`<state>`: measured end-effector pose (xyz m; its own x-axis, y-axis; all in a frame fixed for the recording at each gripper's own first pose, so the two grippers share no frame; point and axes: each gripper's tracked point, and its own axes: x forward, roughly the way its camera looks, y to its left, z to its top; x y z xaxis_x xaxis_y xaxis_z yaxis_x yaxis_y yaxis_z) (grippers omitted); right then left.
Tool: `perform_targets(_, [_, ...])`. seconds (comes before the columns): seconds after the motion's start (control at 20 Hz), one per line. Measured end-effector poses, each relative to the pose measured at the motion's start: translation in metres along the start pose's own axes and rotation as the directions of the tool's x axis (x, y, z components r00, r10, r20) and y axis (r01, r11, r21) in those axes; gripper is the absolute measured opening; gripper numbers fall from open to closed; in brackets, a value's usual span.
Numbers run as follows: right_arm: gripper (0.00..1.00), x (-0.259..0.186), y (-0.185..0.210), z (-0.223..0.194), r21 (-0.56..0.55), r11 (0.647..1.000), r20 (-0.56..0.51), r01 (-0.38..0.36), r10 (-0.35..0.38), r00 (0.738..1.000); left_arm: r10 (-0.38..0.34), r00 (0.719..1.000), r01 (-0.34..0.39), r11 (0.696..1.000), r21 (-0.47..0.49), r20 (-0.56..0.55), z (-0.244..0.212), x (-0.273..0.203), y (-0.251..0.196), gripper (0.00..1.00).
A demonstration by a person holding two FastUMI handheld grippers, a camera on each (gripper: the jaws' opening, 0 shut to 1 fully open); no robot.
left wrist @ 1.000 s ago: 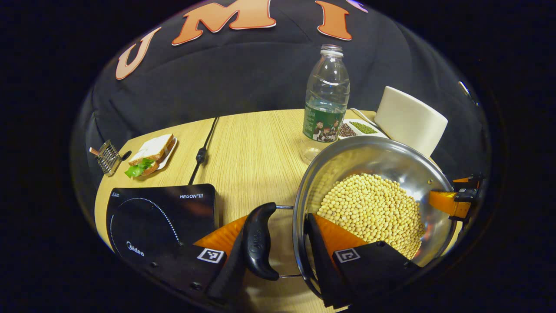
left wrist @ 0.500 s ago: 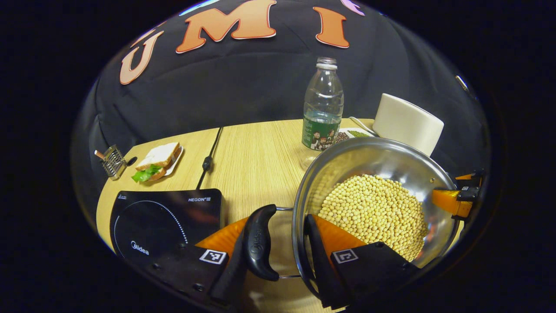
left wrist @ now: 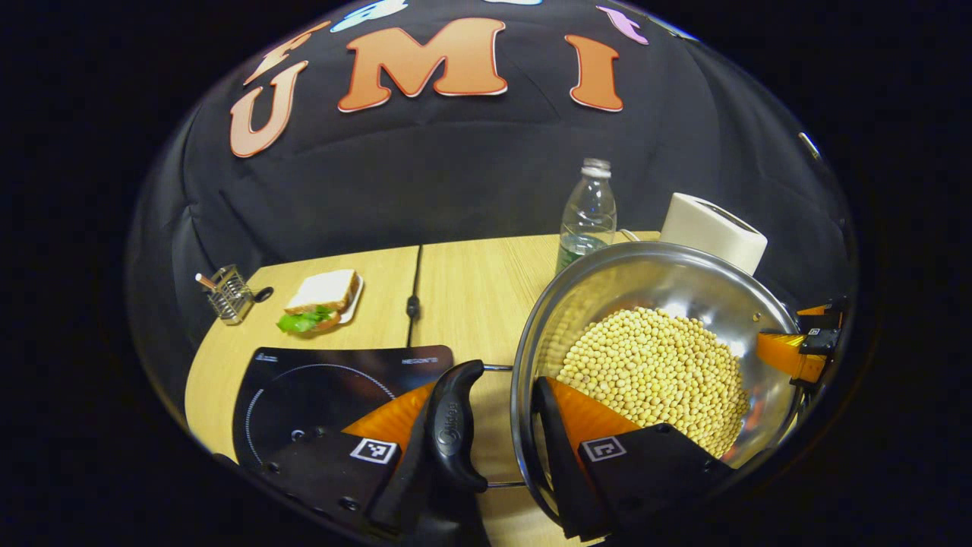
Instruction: First push the handle of the pot to place it horizontally, then grasp the pot with both hands and set it on the induction cooktop.
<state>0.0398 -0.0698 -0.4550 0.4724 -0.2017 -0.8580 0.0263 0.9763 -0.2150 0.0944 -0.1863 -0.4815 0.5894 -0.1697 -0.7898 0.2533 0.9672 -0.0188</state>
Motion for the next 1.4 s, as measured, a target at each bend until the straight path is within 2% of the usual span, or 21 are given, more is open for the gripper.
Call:
perform_targets(0.15, [0.68,-0.012,0.025,0.010,-0.016,1.000,0.010,-0.024,0.024,1.000,0.027,1.000,-0.027,1.000,-0.003,0.015,0.008,-0.019,0.027,0.74])
perform_targets(0.2, [0.68,-0.017,0.032,0.014,-0.020,0.999,0.013,-0.032,0.032,0.999,0.034,0.999,-0.034,0.999,-0.006,0.017,0.008,-0.024,0.036,0.70])
perform_targets(0.25, [0.68,-0.022,0.041,0.017,-0.029,0.999,0.018,-0.039,0.040,0.999,0.042,0.999,-0.042,0.999,-0.011,0.019,0.009,-0.029,0.045,0.74])
perform_targets(0.4, [0.68,-0.034,0.066,0.027,-0.050,0.997,0.035,-0.061,0.063,0.997,0.069,0.997,-0.068,0.997,-0.028,0.029,0.012,-0.044,0.076,0.74])
perform_targets(0.7, [0.68,-0.056,0.135,0.058,-0.092,0.989,0.074,-0.112,0.119,0.990,0.145,0.988,-0.142,0.988,-0.067,0.049,0.022,-0.075,0.145,0.73])
perform_targets(0.8, [0.63,-0.063,0.154,0.064,-0.104,0.986,0.079,-0.129,0.137,0.987,0.168,0.984,-0.164,0.984,-0.076,0.053,0.021,-0.082,0.168,0.73])
perform_targets(0.85, [0.68,-0.066,0.164,0.067,-0.108,0.985,0.079,-0.138,0.147,0.986,0.177,0.983,-0.173,0.982,-0.080,0.053,0.020,-0.086,0.177,0.74])
perform_targets(0.9, [0.68,-0.069,0.174,0.068,-0.112,0.983,0.082,-0.148,0.157,0.984,0.187,0.981,-0.183,0.980,-0.085,0.054,0.021,-0.089,0.186,0.70])
perform_targets(1.1, [0.68,-0.075,0.212,0.073,-0.144,0.973,0.071,-0.179,0.191,0.979,0.231,0.971,-0.225,0.969,-0.100,0.054,0.018,-0.100,0.227,0.76])
perform_targets(1.15, [0.68,-0.079,0.220,0.076,-0.163,0.970,0.075,-0.179,0.193,0.978,0.239,0.970,-0.233,0.967,-0.105,0.051,0.016,-0.103,0.235,0.73])
perform_targets(1.25, [0.68,-0.082,0.235,0.086,-0.174,0.968,0.110,-0.180,0.201,0.973,0.251,0.967,-0.244,0.961,-0.131,0.045,0.014,-0.105,0.252,0.76])
perform_targets(1.4, [0.68,-0.076,0.260,0.082,-0.188,0.961,0.083,-0.201,0.219,0.972,0.273,0.961,-0.266,0.953,-0.144,0.030,0.008,-0.104,0.275,0.73])
